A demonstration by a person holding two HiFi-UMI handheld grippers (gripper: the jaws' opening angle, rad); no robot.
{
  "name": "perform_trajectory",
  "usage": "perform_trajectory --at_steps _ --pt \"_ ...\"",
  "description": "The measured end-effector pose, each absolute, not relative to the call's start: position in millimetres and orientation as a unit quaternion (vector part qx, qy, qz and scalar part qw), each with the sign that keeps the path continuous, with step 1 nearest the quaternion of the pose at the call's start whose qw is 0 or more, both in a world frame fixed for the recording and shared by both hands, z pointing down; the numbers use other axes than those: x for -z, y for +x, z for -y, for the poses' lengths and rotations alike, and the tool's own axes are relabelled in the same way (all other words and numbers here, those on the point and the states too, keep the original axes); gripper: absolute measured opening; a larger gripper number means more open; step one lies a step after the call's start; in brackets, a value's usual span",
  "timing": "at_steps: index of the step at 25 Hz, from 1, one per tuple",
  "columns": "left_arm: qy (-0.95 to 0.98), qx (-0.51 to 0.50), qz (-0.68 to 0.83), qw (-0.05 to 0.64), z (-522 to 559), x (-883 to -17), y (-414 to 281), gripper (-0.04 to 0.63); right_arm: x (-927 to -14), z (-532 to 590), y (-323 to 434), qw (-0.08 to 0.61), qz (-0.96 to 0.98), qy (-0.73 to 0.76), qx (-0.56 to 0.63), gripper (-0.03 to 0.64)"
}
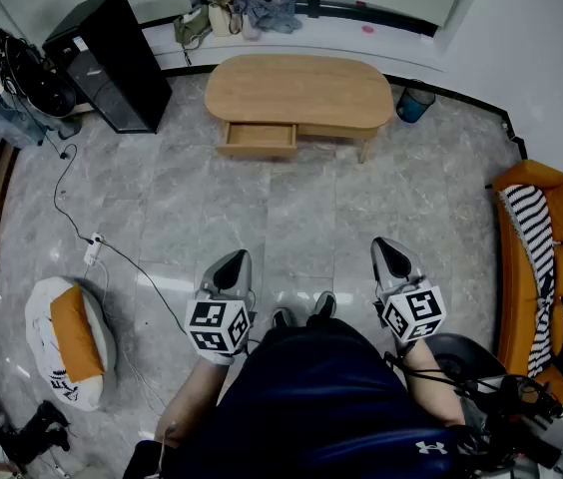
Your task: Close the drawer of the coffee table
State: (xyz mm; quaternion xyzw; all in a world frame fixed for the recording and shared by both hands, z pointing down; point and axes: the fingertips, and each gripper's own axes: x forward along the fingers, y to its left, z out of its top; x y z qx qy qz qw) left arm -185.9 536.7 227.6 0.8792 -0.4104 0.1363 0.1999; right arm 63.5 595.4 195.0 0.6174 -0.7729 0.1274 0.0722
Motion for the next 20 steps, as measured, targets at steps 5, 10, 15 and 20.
perform_trajectory --at_steps 5,10,15,20 --pt "0.876 -0.132 0.417 0.202 -532.6 -229.8 -210.6 0.002 -195.6 -595.1 48.0 0.072 0.768 0.624 -0.128 0.002" --pt "0.873 -0.134 0.420 0.208 -527.5 -236.4 -236.7 0.002 -199.3 -597.9 33.3 0.067 0.759 0.632 -0.139 0.002" --pt "0.867 -0.146 0.420 0.225 -526.4 -253.6 -245.8 0.002 -216.1 -597.6 30.2 0.076 0.752 0.635 -0.157 0.002" --pt "0.863 -0.153 0.426 0.224 -499.0 -261.6 -237.1 0.002 -227.9 -564.6 39.3 0.074 0.754 0.631 -0.166 0.002"
